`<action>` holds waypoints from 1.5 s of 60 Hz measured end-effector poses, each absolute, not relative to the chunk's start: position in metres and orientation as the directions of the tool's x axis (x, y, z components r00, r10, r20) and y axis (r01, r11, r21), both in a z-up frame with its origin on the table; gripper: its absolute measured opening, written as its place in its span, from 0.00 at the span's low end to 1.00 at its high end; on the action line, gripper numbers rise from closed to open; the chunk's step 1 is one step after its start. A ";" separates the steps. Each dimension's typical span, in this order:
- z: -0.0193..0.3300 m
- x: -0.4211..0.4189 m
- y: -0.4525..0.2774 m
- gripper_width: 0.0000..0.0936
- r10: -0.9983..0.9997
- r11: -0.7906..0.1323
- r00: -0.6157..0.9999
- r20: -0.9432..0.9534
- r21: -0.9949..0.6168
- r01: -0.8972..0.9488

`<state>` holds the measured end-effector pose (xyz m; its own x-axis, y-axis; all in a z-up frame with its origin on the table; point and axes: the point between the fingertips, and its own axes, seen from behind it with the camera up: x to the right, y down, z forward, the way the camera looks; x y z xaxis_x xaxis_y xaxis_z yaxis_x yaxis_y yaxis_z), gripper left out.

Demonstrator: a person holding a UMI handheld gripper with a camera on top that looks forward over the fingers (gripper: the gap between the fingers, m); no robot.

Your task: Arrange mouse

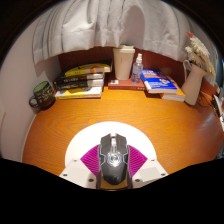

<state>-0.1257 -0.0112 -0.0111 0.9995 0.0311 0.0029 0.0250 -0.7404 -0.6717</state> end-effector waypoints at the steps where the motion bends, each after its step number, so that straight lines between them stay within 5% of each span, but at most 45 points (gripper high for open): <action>1: -0.011 -0.126 -0.011 0.38 0.027 -0.739 1.000 0.000 -0.674 0.020; 13: -0.014 -0.126 -0.012 0.55 0.028 -0.753 0.999 -0.018 -0.658 0.009; 21: 0.011 -0.112 -0.021 0.93 0.006 -0.744 1.000 -0.011 -0.668 -0.003; 46: 0.168 -0.059 -0.130 0.91 0.063 -0.615 0.998 -0.023 -0.788 0.021; 90: 0.202 -0.001 -0.262 0.91 0.086 -0.535 0.996 -0.032 -0.845 0.019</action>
